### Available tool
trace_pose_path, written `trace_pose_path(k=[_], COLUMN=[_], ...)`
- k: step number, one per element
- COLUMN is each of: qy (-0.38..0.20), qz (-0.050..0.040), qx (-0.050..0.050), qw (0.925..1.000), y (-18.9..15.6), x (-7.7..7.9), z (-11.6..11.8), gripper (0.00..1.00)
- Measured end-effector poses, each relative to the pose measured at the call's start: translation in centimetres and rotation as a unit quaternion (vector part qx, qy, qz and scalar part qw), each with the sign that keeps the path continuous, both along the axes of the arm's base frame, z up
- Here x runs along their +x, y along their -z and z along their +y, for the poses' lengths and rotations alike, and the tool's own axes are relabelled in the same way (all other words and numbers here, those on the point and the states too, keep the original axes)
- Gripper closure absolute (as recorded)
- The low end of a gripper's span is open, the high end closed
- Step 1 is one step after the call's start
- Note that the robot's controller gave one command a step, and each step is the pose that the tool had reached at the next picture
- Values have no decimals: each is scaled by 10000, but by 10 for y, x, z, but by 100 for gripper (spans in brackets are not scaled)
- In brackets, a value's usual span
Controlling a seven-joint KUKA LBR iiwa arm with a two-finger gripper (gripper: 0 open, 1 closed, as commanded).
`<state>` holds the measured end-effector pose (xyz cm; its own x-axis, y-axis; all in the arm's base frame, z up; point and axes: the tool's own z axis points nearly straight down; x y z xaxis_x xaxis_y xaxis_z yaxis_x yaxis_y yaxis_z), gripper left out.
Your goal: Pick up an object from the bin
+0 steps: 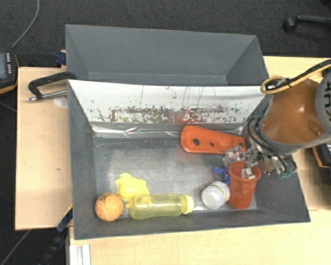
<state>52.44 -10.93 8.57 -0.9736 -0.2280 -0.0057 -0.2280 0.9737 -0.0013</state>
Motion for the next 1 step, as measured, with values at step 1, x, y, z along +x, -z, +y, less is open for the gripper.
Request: trace_pose_path(k=[1], qy=[0], qz=[5], qx=[-3], qw=[10000], y=[-1], x=[0], z=[0], gripper=[100])
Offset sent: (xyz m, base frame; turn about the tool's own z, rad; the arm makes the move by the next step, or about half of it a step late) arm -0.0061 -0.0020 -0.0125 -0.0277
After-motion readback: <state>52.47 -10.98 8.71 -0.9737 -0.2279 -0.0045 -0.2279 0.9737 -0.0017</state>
